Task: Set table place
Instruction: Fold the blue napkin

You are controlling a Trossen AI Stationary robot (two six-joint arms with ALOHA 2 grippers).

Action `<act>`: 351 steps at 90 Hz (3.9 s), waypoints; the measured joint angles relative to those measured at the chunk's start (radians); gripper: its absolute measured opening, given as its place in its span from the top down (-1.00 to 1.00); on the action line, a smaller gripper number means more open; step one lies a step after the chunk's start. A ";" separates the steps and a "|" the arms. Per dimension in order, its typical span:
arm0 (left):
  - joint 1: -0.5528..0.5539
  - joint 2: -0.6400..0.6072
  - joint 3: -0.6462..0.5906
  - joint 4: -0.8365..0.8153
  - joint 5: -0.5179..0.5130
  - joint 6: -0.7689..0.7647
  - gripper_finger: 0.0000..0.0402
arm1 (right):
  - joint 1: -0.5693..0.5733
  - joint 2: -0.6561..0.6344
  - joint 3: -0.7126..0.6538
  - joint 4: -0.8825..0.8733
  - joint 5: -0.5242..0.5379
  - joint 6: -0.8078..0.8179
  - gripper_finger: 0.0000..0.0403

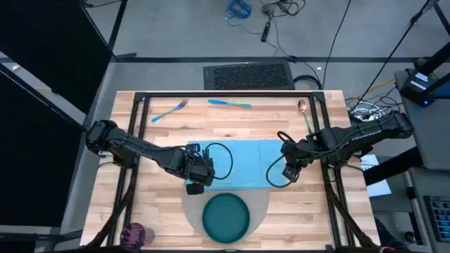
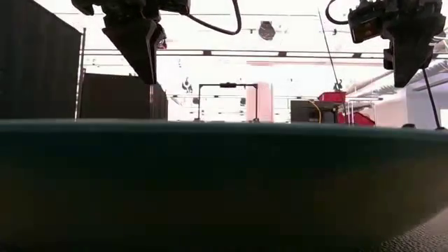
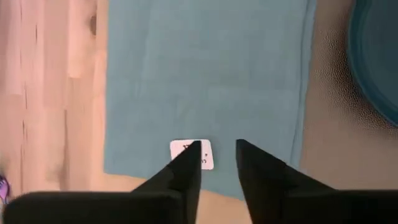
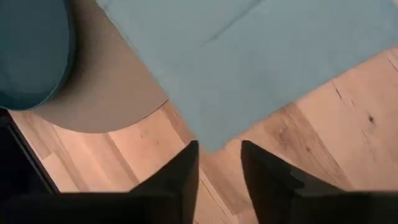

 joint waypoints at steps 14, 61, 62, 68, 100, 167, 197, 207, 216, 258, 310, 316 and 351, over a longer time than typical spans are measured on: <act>0.024 0.000 -0.001 0.002 -0.001 0.003 0.42 | 0.000 0.000 0.000 0.000 0.007 -0.019 0.25; 0.112 0.006 -0.076 0.697 0.080 0.219 0.42 | 0.099 0.002 -0.020 -0.001 0.043 0.149 0.23; 0.120 0.008 -0.075 0.708 0.081 0.222 0.42 | 0.102 0.002 -0.026 0.004 0.043 0.162 0.23; 0.166 0.013 -0.075 0.742 0.109 0.237 0.42 | 0.124 0.003 -0.068 0.063 0.042 0.243 0.23; 0.327 0.013 -0.075 0.526 0.147 0.215 0.42 | 0.185 0.042 -0.311 0.606 0.079 0.356 0.23; 0.326 0.042 -0.306 0.449 0.188 0.157 0.42 | 0.147 0.127 -0.364 0.660 0.032 0.285 0.23; 0.326 0.088 -0.338 0.451 0.196 0.141 0.42 | 0.060 0.146 -0.404 0.656 -0.019 0.260 0.23; 0.326 0.123 -0.335 0.457 0.199 0.138 0.42 | 0.046 0.146 -0.404 0.655 -0.022 0.258 0.23; 0.326 0.136 -0.332 0.464 0.203 0.147 0.42 | 0.032 0.146 -0.404 0.653 -0.045 0.254 0.23; 0.310 0.137 -0.298 0.445 0.209 0.157 0.42 | -0.166 0.146 -0.404 0.610 -0.049 0.129 0.23; 0.289 0.137 -0.297 0.418 0.207 0.158 0.42 | -0.342 0.208 -0.402 0.673 -0.092 -0.039 0.23; 0.286 0.137 -0.297 0.418 0.207 0.157 0.42 | -0.370 0.208 -0.402 0.680 -0.089 -0.055 0.23; 0.273 0.137 -0.267 0.410 0.208 0.155 0.42 | -0.572 0.208 -0.404 0.738 -0.082 -0.176 0.23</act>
